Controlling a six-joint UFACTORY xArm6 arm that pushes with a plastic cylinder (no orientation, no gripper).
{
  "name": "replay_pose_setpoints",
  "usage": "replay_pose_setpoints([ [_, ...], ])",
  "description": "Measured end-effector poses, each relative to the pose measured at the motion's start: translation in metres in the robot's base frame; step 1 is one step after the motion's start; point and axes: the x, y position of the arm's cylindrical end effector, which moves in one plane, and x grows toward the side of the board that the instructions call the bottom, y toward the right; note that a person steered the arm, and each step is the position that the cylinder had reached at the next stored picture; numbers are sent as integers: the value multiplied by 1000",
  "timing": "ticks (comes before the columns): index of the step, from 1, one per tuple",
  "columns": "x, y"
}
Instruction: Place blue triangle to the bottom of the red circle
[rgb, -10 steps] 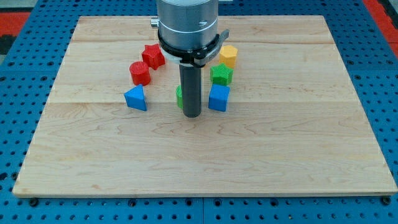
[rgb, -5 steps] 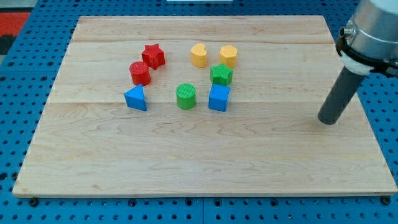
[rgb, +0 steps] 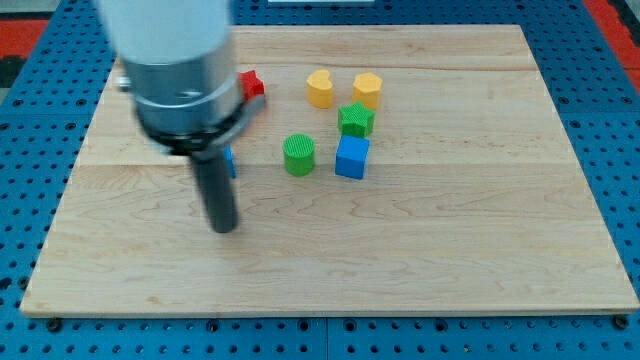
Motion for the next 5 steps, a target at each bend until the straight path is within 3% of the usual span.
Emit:
replay_pose_setpoints([
  [1,-26,-26],
  [5,-86,8],
])
